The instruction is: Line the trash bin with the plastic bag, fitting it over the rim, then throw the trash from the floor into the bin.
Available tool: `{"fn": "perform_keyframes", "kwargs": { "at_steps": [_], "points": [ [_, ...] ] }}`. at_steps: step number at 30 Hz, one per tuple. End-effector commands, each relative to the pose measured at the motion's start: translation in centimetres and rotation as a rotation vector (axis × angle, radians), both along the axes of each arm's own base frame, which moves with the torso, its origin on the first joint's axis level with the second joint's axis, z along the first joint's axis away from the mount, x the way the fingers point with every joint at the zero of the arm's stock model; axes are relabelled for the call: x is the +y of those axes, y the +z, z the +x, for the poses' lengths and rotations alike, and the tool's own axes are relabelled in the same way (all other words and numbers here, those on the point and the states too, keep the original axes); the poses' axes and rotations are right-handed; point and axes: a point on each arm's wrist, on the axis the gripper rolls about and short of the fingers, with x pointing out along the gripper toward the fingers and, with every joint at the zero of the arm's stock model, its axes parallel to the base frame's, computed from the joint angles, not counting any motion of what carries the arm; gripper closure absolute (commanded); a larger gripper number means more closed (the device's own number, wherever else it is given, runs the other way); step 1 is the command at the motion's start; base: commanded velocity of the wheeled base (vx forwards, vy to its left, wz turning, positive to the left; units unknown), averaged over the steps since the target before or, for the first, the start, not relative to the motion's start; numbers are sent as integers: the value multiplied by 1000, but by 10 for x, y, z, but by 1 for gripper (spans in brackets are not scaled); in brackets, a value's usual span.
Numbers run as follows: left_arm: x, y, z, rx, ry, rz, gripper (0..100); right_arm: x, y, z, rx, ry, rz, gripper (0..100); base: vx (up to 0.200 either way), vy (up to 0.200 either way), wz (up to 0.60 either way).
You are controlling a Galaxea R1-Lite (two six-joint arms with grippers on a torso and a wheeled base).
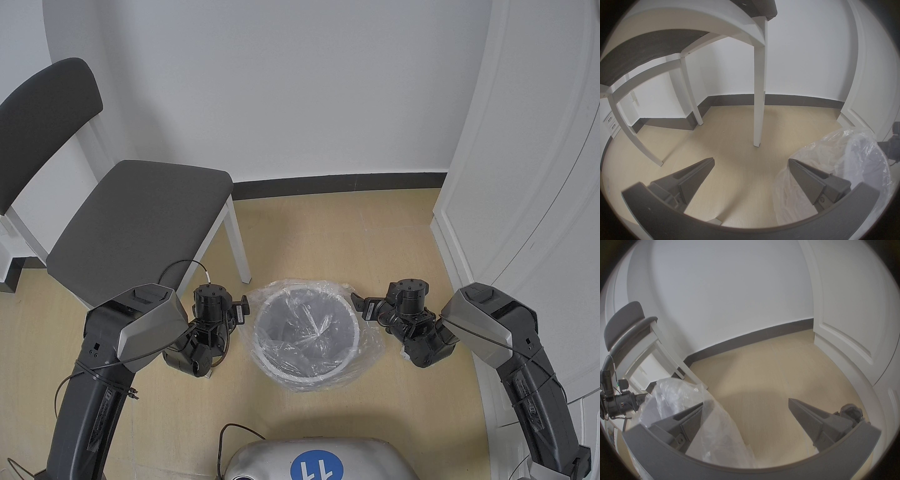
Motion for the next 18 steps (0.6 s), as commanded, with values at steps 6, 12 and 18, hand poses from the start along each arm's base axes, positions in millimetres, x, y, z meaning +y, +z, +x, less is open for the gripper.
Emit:
{"fn": "perform_keyframes", "kwargs": {
  "at_steps": [6,12,18],
  "points": [
    [8,-4,1,13,17,5,0,0,-12,-1,39,-2,-13,0,0,0,0],
    [12,-1,-6,39,19,18,0,0,-12,-2,66,-1,-21,0,0,0,0],
    [11,-4,-10,64,14,27,0,-3,17,-11,50,1,-16,0,0,0,0]
  ]
}}
